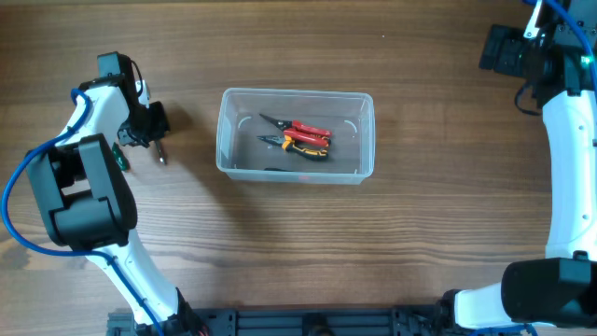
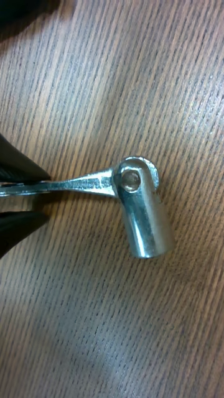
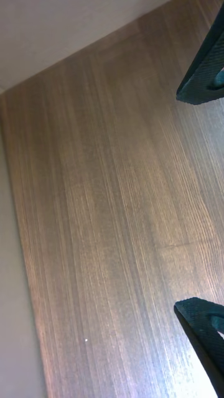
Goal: Pack container
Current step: 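Close the left gripper on the socket wrench shaft and lift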
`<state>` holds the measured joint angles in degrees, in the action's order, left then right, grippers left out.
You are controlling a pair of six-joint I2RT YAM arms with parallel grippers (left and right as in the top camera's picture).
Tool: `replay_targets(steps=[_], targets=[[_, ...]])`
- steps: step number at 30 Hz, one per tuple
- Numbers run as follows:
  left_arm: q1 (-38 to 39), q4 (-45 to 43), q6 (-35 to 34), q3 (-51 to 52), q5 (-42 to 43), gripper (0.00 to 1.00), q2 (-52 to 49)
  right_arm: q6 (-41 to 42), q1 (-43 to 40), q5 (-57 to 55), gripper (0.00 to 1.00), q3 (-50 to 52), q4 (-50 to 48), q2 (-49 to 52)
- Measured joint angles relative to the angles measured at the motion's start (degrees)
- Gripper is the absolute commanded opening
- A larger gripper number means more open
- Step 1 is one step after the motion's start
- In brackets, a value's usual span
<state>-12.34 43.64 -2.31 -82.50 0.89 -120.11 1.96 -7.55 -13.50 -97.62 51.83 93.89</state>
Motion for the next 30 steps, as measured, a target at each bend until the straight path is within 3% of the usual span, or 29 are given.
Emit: replay_targets(steps=[3,20,30], targets=[[0.02,0.0,0.0,0.0,-0.22,0.04,0.0,0.0,0.0,0.0,1.0,0.0,0.0,0.0],[0.28,0.9,0.52,-1.88,-4.02,0.04,0.5,0.0,0.0,0.0,1.0,0.0,0.0,0.0],[0.76,0.87,2.25,-7.8,-4.94,0.04,16.2,0.0,0.0,0.0,1.0,0.0,0.0,0.0]])
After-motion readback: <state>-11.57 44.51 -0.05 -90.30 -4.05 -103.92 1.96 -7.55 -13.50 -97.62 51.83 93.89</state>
